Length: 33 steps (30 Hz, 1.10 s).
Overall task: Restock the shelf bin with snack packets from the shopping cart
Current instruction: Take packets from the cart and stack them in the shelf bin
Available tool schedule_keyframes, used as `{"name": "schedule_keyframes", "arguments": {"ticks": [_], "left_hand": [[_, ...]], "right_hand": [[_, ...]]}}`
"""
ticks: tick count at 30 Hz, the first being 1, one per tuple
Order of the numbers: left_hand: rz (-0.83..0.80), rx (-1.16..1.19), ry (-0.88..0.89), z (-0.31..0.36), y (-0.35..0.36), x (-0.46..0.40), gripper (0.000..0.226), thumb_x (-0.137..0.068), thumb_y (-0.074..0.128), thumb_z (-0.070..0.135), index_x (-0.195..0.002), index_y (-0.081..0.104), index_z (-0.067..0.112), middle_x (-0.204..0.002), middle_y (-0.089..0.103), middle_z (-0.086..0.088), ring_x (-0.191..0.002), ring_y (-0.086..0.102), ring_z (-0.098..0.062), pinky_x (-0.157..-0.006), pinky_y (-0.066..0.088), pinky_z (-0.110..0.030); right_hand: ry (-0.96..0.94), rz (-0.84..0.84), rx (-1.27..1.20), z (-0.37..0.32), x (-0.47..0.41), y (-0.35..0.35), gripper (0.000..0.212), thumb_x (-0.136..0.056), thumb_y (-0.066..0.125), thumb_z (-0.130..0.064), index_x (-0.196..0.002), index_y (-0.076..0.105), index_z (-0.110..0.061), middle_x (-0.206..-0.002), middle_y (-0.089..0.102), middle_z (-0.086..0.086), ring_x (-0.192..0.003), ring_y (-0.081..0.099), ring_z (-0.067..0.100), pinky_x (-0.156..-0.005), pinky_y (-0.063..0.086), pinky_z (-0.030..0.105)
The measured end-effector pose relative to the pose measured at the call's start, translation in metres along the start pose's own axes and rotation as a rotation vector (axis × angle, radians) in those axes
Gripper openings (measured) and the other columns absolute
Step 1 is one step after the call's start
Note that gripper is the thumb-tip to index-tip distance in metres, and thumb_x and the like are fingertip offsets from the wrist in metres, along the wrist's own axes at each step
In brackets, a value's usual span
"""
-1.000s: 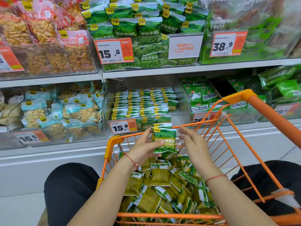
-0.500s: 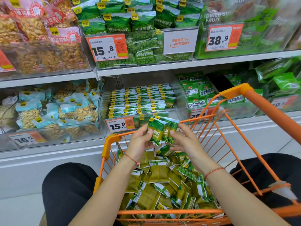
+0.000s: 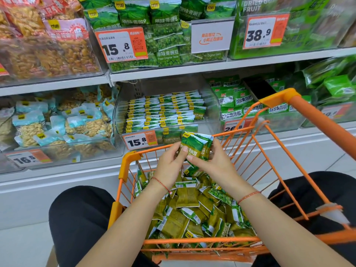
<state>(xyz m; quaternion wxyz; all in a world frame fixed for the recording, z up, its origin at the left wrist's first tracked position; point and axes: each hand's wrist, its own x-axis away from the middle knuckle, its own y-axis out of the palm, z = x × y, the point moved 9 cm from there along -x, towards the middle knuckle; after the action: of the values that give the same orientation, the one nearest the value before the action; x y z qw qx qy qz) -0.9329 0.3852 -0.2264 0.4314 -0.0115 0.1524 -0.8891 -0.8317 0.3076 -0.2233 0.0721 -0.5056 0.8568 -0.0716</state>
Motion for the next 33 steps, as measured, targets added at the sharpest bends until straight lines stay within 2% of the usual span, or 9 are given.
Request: {"name": "schedule_keyframes", "arguments": {"ticks": [3,6,11,13,16,19,23,27,33], "left_hand": [[0.017,-0.043,0.010,-0.003,-0.003,-0.001,0.021,-0.097,0.051,0.025,-0.104,0.067,0.014,-0.105,0.066,0.012,-0.102,0.056,-0.001,-0.087,0.048,-0.027],[0.028,-0.027,-0.027,-0.002,-0.007,-0.003,0.034,-0.093,0.058,0.016,-0.122,0.061,-0.002,-0.133,0.051,-0.001,-0.124,0.044,-0.010,-0.102,0.041,-0.030],[0.036,0.131,-0.094,-0.005,-0.009,-0.004,0.048,-0.088,0.060,0.000,-0.134,0.048,0.000,-0.129,0.051,-0.004,-0.116,0.048,-0.014,-0.097,0.046,-0.029],[0.028,0.174,-0.130,-0.008,-0.010,-0.003,0.048,-0.087,0.062,0.001,-0.133,0.049,0.003,-0.122,0.057,-0.009,-0.108,0.056,-0.017,-0.083,0.052,-0.020],[-0.007,0.213,-0.140,-0.009,-0.009,-0.003,0.049,-0.086,0.063,0.002,-0.132,0.050,0.010,-0.107,0.060,0.004,-0.088,0.061,-0.003,-0.067,0.052,-0.012],[-0.030,0.187,-0.147,-0.011,-0.007,-0.004,0.041,-0.089,0.061,0.006,-0.128,0.053,0.012,-0.111,0.060,0.007,-0.087,0.060,0.002,-0.067,0.052,-0.011],[0.023,0.175,-0.115,-0.011,-0.013,-0.006,0.030,-0.095,0.051,0.006,-0.124,0.059,0.008,-0.104,0.067,0.001,-0.084,0.066,0.002,-0.076,0.052,-0.015],[0.112,0.167,-0.111,-0.015,-0.024,-0.007,0.028,-0.096,0.052,0.011,-0.122,0.059,0.014,-0.102,0.067,0.006,-0.083,0.064,0.007,-0.070,0.052,-0.012],[0.156,0.143,-0.079,-0.013,-0.024,-0.006,0.026,-0.095,0.053,0.010,-0.120,0.061,0.008,-0.094,0.066,0.003,-0.075,0.062,0.011,-0.067,0.051,-0.009]], "right_hand": [[-0.028,0.006,0.077,-0.006,0.002,-0.001,0.051,-0.075,0.077,-0.039,-0.114,0.045,-0.031,-0.104,0.060,-0.022,-0.091,0.059,-0.011,-0.080,0.050,0.017],[-0.041,0.041,0.134,-0.008,0.003,-0.007,0.051,-0.076,0.073,-0.048,-0.112,0.047,-0.024,-0.104,0.062,-0.014,-0.096,0.060,0.000,-0.085,0.053,0.034],[-0.037,0.040,0.132,-0.008,0.004,-0.008,0.038,-0.080,0.069,-0.046,-0.108,0.048,-0.028,-0.102,0.063,-0.015,-0.093,0.059,-0.002,-0.084,0.053,0.038],[-0.023,0.034,0.116,-0.006,0.003,-0.009,0.033,-0.082,0.068,-0.045,-0.107,0.049,-0.034,-0.103,0.063,-0.017,-0.094,0.059,-0.002,-0.085,0.053,0.036],[0.002,0.024,0.091,-0.003,0.002,-0.008,0.033,-0.082,0.065,-0.051,-0.108,0.050,-0.036,-0.103,0.064,-0.015,-0.096,0.060,0.005,-0.085,0.053,0.040],[0.072,-0.003,0.013,-0.002,0.003,-0.006,0.038,-0.086,0.060,-0.050,-0.114,0.050,-0.027,-0.104,0.059,-0.006,-0.093,0.059,0.010,-0.076,0.058,0.042],[0.263,-0.052,-0.301,0.003,0.004,0.004,0.003,-0.101,0.040,-0.033,-0.102,0.041,-0.035,-0.115,0.045,0.002,-0.105,0.047,0.022,-0.075,0.057,0.036],[0.295,-0.073,-0.399,0.008,0.003,0.010,0.038,-0.101,0.041,-0.019,-0.139,0.034,-0.024,-0.130,0.043,0.004,-0.126,0.044,0.036,-0.083,0.054,0.037],[0.188,-0.124,-0.306,0.006,-0.001,0.012,0.044,-0.095,0.048,0.002,-0.132,0.038,-0.020,-0.108,0.061,0.006,-0.092,0.062,0.011,-0.076,0.057,0.025]]}}
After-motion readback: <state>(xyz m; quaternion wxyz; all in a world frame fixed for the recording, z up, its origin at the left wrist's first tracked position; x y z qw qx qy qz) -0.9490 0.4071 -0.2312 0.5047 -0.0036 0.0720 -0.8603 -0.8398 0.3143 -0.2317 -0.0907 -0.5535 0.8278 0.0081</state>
